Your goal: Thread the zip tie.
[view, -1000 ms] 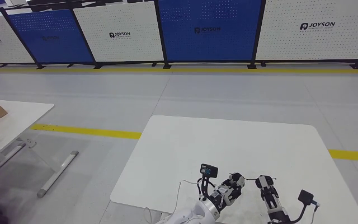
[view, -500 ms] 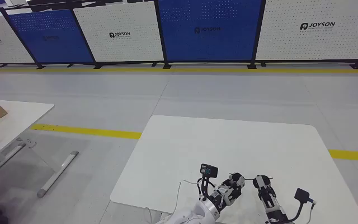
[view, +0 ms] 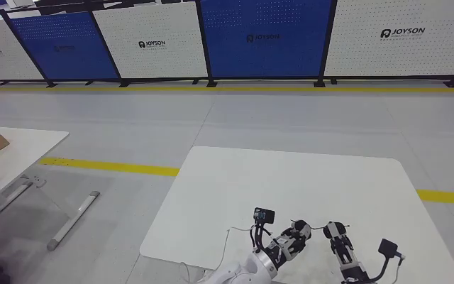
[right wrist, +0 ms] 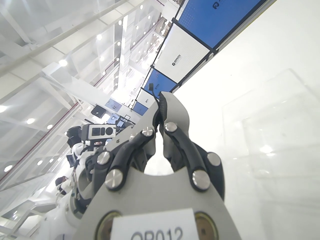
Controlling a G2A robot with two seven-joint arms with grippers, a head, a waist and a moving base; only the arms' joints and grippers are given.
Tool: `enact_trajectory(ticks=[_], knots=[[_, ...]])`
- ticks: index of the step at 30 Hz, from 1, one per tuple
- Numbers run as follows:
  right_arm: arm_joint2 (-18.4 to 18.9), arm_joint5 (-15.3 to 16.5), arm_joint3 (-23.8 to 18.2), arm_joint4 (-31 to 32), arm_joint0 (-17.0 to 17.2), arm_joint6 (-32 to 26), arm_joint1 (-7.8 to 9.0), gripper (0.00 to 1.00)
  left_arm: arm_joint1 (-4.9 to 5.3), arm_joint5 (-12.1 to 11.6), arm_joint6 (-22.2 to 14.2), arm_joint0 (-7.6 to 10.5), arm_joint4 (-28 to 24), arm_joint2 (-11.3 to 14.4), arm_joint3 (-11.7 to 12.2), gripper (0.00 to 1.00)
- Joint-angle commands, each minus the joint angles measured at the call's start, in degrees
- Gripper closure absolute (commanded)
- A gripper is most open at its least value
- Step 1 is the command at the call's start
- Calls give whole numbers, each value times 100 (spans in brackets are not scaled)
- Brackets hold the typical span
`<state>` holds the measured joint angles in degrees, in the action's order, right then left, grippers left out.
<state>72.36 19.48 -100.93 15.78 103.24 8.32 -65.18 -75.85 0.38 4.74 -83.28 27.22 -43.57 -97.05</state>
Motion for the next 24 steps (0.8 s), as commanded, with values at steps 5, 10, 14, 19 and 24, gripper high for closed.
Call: enact_trajectory(ticks=[5, 10, 14, 19, 24], knots=[[0, -31, 20, 39, -28, -73, -25, 100, -7, 5, 56, -12, 45, -6, -3, 100], [20, -1, -15, 91, 0, -60, -43, 100, -10, 36, 89, -14, 122, -14, -1, 100], [30, -16, -40, 155, 29, -30, -58, 100, -12, 41, 90, -31, 114, -28, -7, 100], [46, -62, -60, 223, 49, -16, -78, 92, -14, 44, 104, -40, 145, -43, -10, 100], [57, -57, -65, 282, 66, -8, -95, 85, -22, 65, 150, -37, 193, -44, 15, 100]])
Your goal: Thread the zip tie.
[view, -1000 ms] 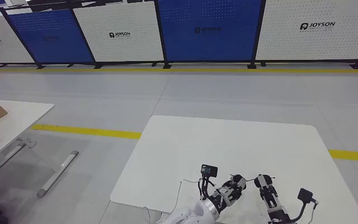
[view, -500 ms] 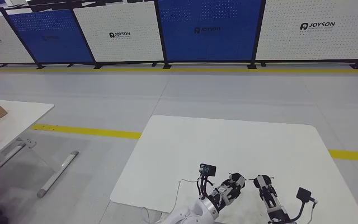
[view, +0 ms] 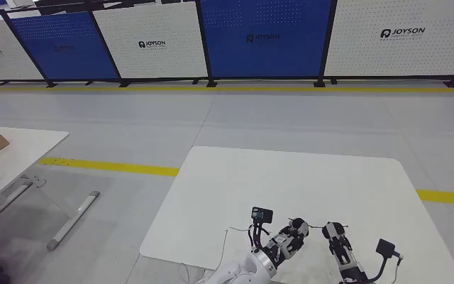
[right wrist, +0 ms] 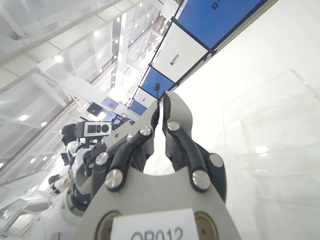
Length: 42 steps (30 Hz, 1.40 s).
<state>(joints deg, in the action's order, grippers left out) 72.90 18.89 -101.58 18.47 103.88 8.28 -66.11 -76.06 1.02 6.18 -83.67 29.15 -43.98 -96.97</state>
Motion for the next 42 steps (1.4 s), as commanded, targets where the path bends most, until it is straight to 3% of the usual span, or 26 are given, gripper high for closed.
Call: enact_trajectory(ticks=[1, 13, 24, 29, 42], knots=[[7, -1, 1, 30, 6, -8, -6, 84, -4, 5, 18, 5, 12, -3, 15, 100], [-4, 59, -20, 354, 46, -45, -36, 78, -24, -8, 108, -10, 11, -19, 34, 100], [-32, 59, -22, 529, 54, -53, -50, 84, -36, -4, 91, -19, 30, -28, 39, 100], [-31, 59, -5, 524, 38, -54, -59, 100, -39, -21, 59, -29, 65, -19, 34, 100], [46, 59, -61, 350, 50, -304, -45, 100, -24, -218, -162, -48, 177, 21, 11, 100]])
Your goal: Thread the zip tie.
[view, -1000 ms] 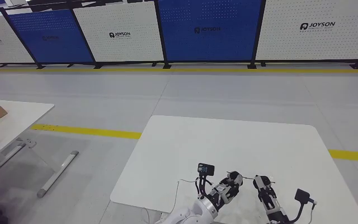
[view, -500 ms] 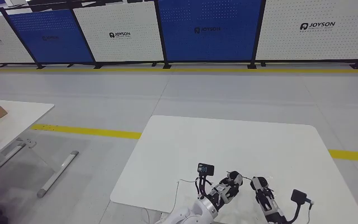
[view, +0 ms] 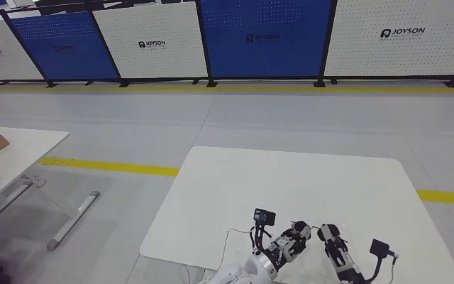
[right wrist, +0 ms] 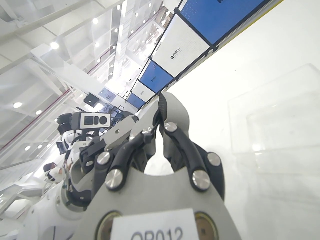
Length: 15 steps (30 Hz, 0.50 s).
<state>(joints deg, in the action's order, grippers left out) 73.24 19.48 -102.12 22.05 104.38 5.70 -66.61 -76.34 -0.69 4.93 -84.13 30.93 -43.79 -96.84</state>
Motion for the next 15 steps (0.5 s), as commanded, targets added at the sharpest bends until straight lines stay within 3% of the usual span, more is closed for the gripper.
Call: enact_trajectory(ticks=[1, 9, 15], knots=[[20, 0, -13, -7, 1, -76, 9, 100, 7, -58, -55, -6, -4, -5, -5, 100], [50, 0, -52, 26, 1, -207, 40, 100, 33, -117, -231, -45, 29, -21, -73, 100], [38, 0, -101, 116, 33, -216, 72, 100, 21, 101, 30, -57, 155, -48, -59, 100]])
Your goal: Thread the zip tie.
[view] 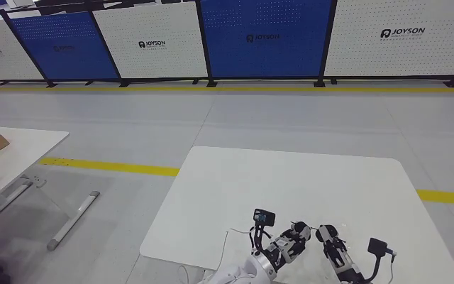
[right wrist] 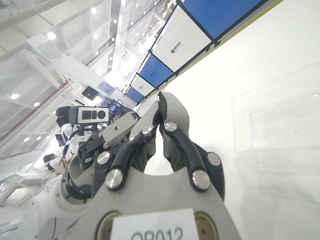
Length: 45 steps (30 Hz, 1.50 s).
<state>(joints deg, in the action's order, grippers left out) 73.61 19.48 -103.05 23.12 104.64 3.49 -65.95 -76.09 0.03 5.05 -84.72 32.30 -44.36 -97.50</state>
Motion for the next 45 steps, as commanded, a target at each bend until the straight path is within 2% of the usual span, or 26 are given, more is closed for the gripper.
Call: enact_trajectory(ticks=[1, 4, 7, 18, 20, 26, 30, 41, 44, 45], knots=[[1, 0, -15, 17, 12, 9, 12, 100, -6, 45, 19, 6, 23, 14, 13, 100], [-5, 0, -30, 20, 23, 18, 31, 100, -14, 88, -52, 25, 16, 40, 34, 100], [-10, 0, -28, -6, 19, 15, 49, 100, -11, 0, -220, 35, -117, 39, 16, 100], [-29, 0, -12, -61, 13, 52, 100, 100, -18, 232, -32, 23, 185, 60, 20, 100], [-33, 0, -8, -54, 12, 75, 108, 100, -22, 232, -14, 34, 222, 68, 22, 87], [-52, 0, -4, -31, 12, 122, 127, 100, -30, 250, 77, 30, 347, 97, 41, 82], [-65, 0, -6, -17, 12, 142, 138, 100, -33, 261, 68, 30, 360, 99, 44, 85], [-115, 0, -74, 113, 55, 206, 171, 100, -46, 249, 71, 52, 337, 86, 89, 82], [-125, 0, -80, 123, 61, 237, 178, 100, -50, 253, 82, 54, 333, 82, 94, 84], [-128, 0, -81, 130, 62, 244, 181, 100, -51, 254, 90, 54, 332, 78, 94, 88]])
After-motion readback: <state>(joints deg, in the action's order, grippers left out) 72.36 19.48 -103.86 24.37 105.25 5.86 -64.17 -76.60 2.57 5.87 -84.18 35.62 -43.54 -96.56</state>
